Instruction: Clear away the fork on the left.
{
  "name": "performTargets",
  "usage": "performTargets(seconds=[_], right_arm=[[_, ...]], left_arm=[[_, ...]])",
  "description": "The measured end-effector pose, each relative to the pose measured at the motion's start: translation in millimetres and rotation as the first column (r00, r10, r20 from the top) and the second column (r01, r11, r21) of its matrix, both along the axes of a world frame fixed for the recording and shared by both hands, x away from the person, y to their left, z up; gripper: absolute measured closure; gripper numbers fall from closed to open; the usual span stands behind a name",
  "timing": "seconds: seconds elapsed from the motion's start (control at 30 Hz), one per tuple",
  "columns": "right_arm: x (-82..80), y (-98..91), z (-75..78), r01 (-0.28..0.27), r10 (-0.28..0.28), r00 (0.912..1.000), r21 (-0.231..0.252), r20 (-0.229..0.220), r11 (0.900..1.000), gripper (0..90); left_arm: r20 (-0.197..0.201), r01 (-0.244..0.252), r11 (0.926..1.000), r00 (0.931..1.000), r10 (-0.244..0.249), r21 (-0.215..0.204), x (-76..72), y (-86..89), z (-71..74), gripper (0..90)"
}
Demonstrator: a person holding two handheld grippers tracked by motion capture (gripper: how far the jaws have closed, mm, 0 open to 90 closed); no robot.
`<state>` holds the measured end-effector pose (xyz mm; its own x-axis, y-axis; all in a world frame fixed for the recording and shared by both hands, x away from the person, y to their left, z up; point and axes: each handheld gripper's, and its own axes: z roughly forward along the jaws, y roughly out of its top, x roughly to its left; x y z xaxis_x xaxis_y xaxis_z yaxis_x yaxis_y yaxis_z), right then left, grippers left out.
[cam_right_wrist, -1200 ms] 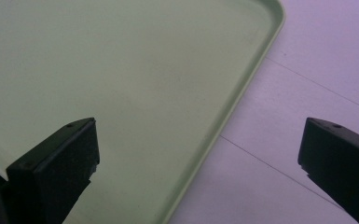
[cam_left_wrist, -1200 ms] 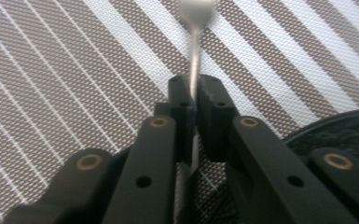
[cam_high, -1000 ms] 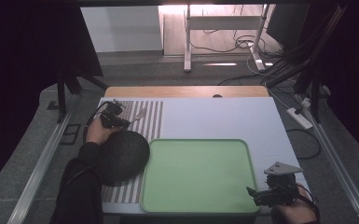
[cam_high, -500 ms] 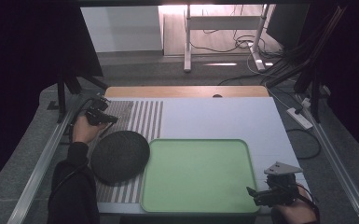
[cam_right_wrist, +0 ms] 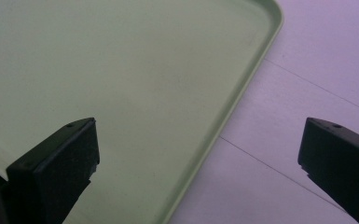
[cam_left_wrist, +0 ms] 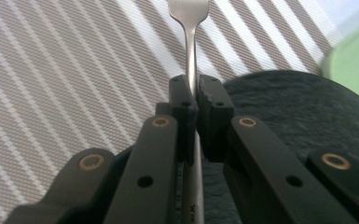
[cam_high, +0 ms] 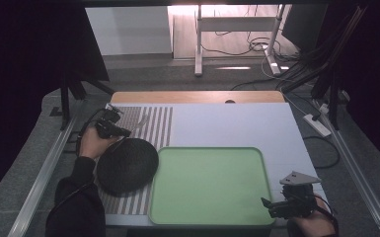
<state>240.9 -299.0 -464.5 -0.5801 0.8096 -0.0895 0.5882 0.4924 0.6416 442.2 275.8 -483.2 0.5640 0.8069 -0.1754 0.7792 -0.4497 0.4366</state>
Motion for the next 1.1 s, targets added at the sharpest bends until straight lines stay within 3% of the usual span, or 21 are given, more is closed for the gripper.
performTargets(seconds=[0.3,0.6,1.1], right_arm=[[-0.2,-0.1,0.4,-0.004,0.004,1.0000,0.003,0.001,1.0000,0.0],[-0.5,0.2,0.3,-0.005,0.005,1.0000,0.002,0.002,1.0000,0.0],[-0.2,0.6,0.3,-0.009,0.009,1.0000,0.000,0.003,1.0000,0.0]], left_arm=[[-0.025,0.024,0.9997,0.9994,-0.024,-0.006,-17.2,-20.6,-1.2,84.4],[-0.024,0.054,0.9985,0.9983,-0.054,-0.003,-41.7,-38.8,0.9,84.4],[-0.048,0.105,0.9936,0.9931,-0.107,-0.042,-74.3,-77.0,-1.4,84.3]])
